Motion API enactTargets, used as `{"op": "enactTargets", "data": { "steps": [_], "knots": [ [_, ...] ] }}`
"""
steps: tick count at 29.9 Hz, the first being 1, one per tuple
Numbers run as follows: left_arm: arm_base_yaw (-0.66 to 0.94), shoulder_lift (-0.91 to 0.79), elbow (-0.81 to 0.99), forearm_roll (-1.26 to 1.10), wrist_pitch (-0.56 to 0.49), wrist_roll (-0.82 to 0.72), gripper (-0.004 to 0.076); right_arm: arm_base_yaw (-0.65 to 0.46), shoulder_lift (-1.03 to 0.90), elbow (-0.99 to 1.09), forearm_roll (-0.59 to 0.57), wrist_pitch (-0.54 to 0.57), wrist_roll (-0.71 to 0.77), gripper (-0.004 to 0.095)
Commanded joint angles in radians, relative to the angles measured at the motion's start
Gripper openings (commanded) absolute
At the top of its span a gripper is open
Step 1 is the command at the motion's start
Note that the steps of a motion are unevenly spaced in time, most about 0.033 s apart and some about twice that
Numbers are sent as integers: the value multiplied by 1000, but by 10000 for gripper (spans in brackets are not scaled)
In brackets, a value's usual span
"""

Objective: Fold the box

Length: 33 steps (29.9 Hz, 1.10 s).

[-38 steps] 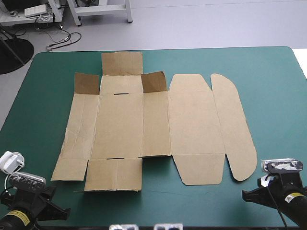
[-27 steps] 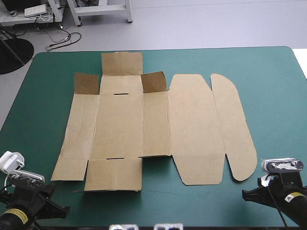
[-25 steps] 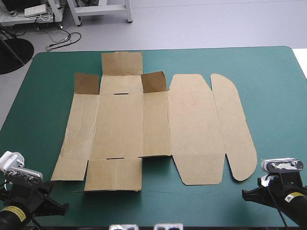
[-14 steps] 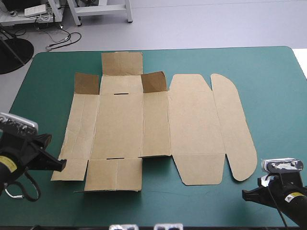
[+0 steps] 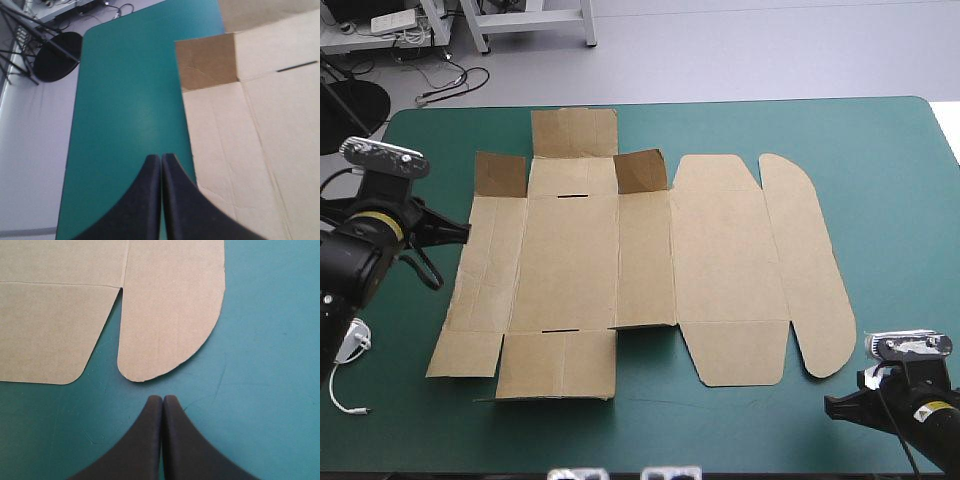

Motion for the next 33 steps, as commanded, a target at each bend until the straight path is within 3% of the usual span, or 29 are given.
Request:
{"op": "enactTargets", "data": {
  "steps": [1, 8, 13, 19, 33],
  "knots": [
    [141, 39, -85, -63, -52, 42, 15, 0, 5, -27, 15, -51, -2, -20],
    [576, 169, -99, -603, -19, 316, 15, 0, 5, -27, 11, -54, 6, -20],
    [833, 296, -95, -1015, 167, 502, 15, 0, 5, -27, 11, -54, 6, -20],
    [897, 418, -86, -1102, 367, 619, 15, 0, 5, -27, 11, -54, 6, -20],
    [869, 512, -69, -1087, 372, 633, 17, 0, 5, -27, 11, -54, 6, -20]
  ]
}}
